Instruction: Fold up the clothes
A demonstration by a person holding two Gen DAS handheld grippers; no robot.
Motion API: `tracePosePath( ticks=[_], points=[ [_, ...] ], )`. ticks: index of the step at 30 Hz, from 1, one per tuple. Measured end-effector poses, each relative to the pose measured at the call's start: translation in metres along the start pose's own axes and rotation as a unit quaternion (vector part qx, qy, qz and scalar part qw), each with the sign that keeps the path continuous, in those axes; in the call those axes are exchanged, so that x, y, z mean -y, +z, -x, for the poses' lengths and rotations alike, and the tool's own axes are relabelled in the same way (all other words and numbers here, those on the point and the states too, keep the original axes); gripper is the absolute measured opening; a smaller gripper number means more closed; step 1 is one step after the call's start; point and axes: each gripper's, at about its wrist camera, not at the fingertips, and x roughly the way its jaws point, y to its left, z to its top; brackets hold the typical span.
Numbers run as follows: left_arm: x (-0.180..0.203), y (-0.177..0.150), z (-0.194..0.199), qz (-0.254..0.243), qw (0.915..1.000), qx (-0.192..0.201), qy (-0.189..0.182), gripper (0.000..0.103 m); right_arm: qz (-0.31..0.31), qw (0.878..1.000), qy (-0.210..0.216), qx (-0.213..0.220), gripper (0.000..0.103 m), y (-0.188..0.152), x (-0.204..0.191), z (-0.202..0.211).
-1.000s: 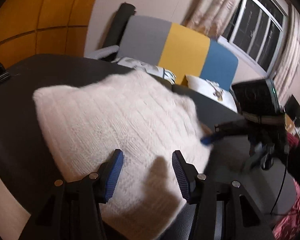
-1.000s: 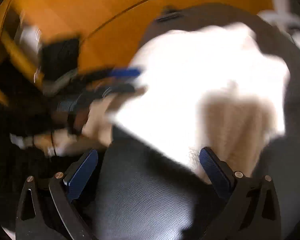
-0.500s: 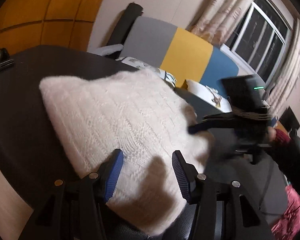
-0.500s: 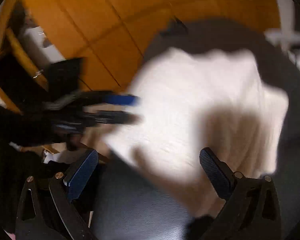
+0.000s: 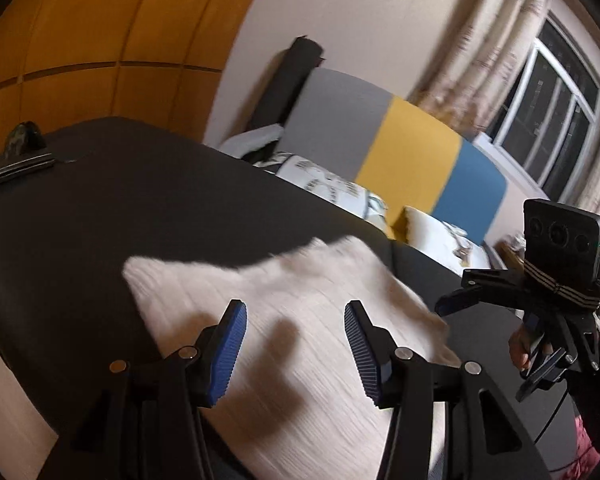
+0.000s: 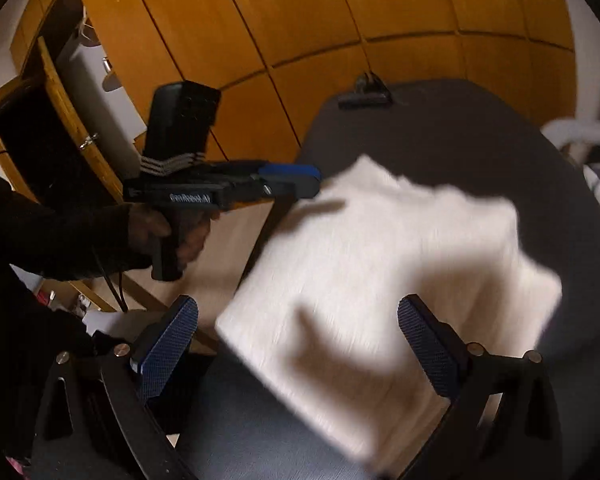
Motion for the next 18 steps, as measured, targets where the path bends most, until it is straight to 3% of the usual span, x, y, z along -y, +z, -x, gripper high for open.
tracePosePath(
  ticks=[2,5,7,9,12,14,16,18],
  points=[
    [-0.006,0.004,-0.012,0.005,0.9998,-0.015,0.008,0.053,-0.025,1.000,-0.003,-0.004,0.102,0.010,0.021,-0.033],
    [-0.014,-0.010,-0.031,0.010,0.9988,-0.044,0.020,0.053,-0.085,0.996,0.012,0.001,0.102,-0.015,0.057,-0.061],
    [-0.014,-0.013,-0.028,0.005,0.9991,-0.038,0.020,0.053,-0.096,0.995,0.025,0.031,0.102,-0.021,0.059,-0.052],
    [-0.017,-0.008,-0.020,0.018,0.9995,-0.024,0.010,0.053,-0.095,0.995,0.026,0.026,0.102,-0.020,0.055,-0.046],
    [-0.024,0.003,-0.010,0.042,0.9991,0.004,-0.005,0.053,-0.069,0.997,0.016,0.017,0.102,0.001,0.049,-0.039],
    [-0.029,0.010,-0.011,0.053,0.9985,0.012,-0.005,0.053,-0.061,0.997,0.028,0.043,0.102,0.026,0.059,-0.029],
    [-0.038,0.014,-0.023,0.076,0.9971,-0.004,0.001,0.053,-0.057,0.996,0.034,0.057,0.102,0.040,0.069,-0.028],
    [-0.050,0.005,-0.045,0.107,0.9926,-0.051,0.027,0.054,-0.085,0.995,0.032,0.048,0.102,0.044,0.092,-0.034]
  ],
)
